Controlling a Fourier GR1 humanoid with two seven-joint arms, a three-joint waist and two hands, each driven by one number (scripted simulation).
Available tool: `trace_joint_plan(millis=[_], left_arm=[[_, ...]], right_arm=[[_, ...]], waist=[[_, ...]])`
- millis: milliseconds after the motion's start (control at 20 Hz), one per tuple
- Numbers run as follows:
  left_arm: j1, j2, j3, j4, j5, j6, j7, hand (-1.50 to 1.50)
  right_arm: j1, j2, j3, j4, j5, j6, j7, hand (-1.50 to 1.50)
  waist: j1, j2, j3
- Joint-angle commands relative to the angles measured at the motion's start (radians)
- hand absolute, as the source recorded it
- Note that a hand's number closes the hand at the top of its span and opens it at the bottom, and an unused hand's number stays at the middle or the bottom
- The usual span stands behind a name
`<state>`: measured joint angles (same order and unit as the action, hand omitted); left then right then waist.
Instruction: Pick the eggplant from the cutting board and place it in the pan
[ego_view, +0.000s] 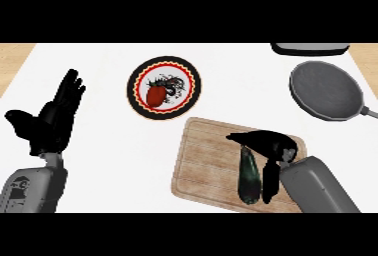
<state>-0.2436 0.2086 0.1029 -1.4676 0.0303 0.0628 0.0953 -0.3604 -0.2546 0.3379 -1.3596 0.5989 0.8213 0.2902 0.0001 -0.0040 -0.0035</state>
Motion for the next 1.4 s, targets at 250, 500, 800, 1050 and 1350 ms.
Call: trace_joint_plan(millis=[250, 500, 800, 1050, 1350], left_arm=[[0.013, -0.012, -0.003, 0.004, -0.017, -0.006, -0.027, 0.0], [-0.013, 0.005, 0.025, 0.014, 0.012, -0.034, 0.003, 0.0], [0.024, -0.005, 0.015, -0.004, -0.012, -0.017, -0.016, 0.0], [-0.007, -0.012, 0.003, 0.009, -0.026, -0.01, -0.02, 0.0], [0.029, -0.038, -0.021, -0.015, -0.038, 0.001, -0.02, 0.0]], right_arm=[[0.03, -0.034, 0.065, 0.047, 0.054, -0.018, -0.239, 1.5], [-0.019, -0.01, 0.042, 0.126, 0.104, -0.06, -0.268, 1.5], [-0.014, 0.224, 0.006, 0.033, 0.19, -0.177, 0.145, 1.5], [-0.104, 0.251, 0.026, 0.063, 0.231, -0.454, 0.43, 1.5], [-0.223, 0.254, 0.075, 0.004, 0.457, -0.712, 0.505, 1.5]], waist=[[0.006, 0.006, 0.004], [0.005, 0.006, 0.004], [-0.003, 0.001, 0.003], [0.012, 0.005, 0.003], [0.016, -0.001, 0.004]])
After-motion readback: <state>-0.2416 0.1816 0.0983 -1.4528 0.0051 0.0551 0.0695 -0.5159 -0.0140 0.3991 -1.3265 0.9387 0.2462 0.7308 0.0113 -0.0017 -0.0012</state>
